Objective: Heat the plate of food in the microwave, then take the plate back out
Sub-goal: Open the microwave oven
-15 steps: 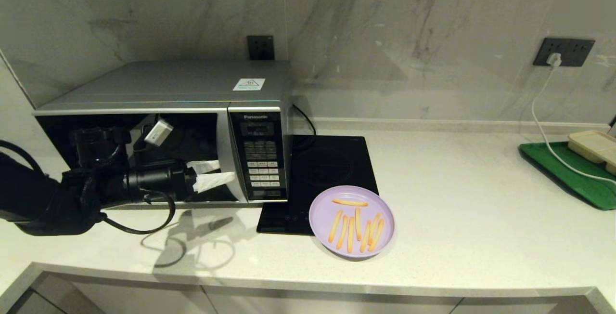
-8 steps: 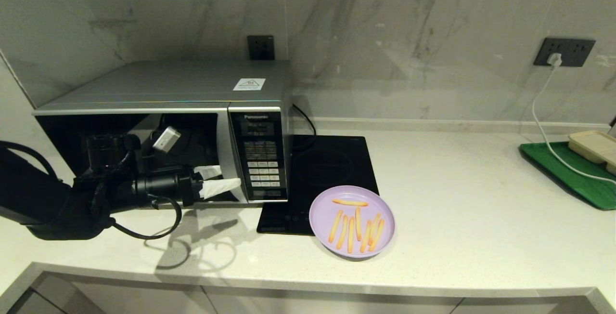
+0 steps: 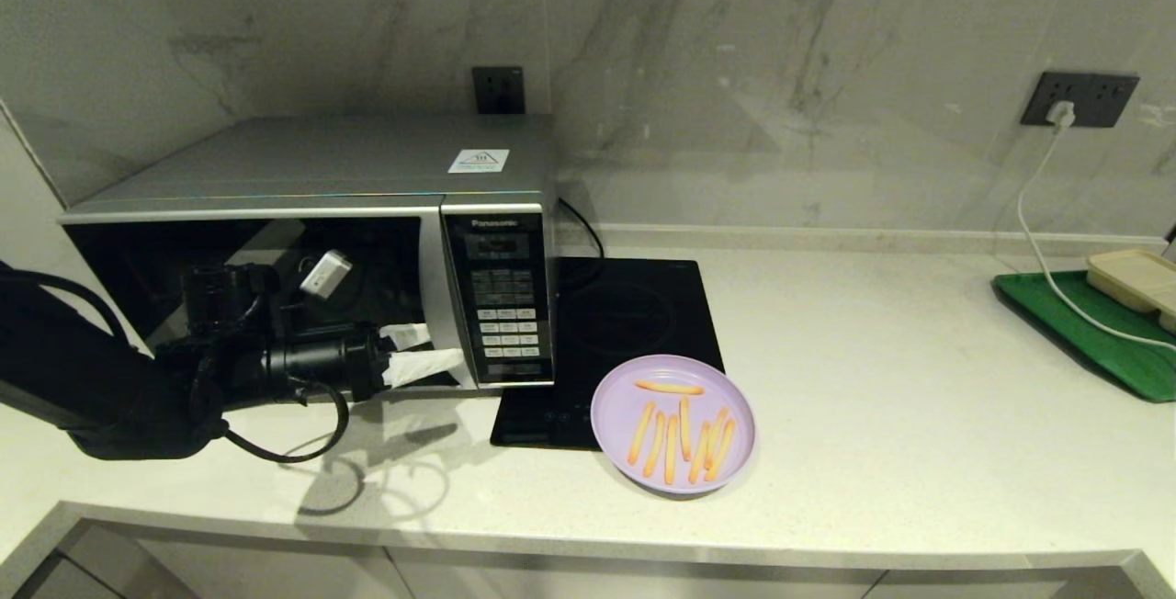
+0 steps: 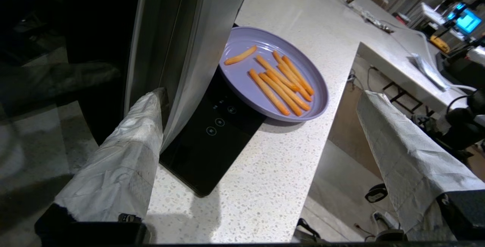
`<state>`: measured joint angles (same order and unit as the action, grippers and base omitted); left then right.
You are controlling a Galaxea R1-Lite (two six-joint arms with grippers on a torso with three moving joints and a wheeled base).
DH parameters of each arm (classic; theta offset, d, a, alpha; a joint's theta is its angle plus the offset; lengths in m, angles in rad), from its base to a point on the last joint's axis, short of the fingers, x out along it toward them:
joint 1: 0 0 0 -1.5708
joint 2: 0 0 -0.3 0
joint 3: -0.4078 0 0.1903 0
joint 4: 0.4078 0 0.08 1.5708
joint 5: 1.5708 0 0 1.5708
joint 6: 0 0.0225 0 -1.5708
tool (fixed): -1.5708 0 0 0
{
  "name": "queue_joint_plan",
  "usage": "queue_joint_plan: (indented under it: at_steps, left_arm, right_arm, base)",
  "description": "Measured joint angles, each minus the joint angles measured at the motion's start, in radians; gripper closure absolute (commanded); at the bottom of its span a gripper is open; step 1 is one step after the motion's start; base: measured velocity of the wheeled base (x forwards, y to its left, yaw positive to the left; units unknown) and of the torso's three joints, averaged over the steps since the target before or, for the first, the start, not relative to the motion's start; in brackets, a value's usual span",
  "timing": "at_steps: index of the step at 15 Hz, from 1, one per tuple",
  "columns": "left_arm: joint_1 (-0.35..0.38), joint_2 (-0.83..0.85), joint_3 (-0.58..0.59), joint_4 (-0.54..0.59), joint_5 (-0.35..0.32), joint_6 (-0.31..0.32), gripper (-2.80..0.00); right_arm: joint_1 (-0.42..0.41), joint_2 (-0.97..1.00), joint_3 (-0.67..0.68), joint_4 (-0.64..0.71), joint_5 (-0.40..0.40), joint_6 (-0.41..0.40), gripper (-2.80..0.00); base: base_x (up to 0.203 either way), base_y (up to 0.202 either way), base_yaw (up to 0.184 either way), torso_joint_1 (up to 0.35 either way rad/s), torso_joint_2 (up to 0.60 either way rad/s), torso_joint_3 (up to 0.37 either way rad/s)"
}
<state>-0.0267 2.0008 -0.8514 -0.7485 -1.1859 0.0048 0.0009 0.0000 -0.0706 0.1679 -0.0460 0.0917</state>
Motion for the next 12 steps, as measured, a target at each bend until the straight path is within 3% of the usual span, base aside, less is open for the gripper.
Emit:
queue_joint_plan:
  at_steps: [2, 7, 9, 12]
  left_arm:
    - [0.022, -0.026, 0.04, 0.0, -0.036, 0.0, -2.8]
    - [0.172, -0.206, 0.251, 0.014, -0.234, -0.005, -2.8]
    - [0.197, -0.249, 0.295, 0.014, -0.247, -0.007, -2.8]
    - [0.217, -0.296, 0.349, 0.01, -0.207, -0.005, -2.8]
  right_arm:
    - [0.0, 0.0, 0.0, 0.0, 0.0, 0.0, 0.0]
    - [0.0, 0.0, 0.0, -0.001, 0.0, 0.0, 0.0]
    - [0.0, 0.0, 0.0, 0.0, 0.0, 0.0, 0.0]
    - [0.0, 0.0, 0.0, 0.0, 0.0, 0.0, 0.0]
  base:
    - [0.0, 0.0, 0.0, 0.0, 0.0, 0.0]
    - [0.0, 0.0, 0.0, 0.0, 0.0, 0.0]
    - [0.0, 0.0, 0.0, 0.0, 0.0, 0.0]
    - [0.0, 0.0, 0.0, 0.0, 0.0, 0.0]
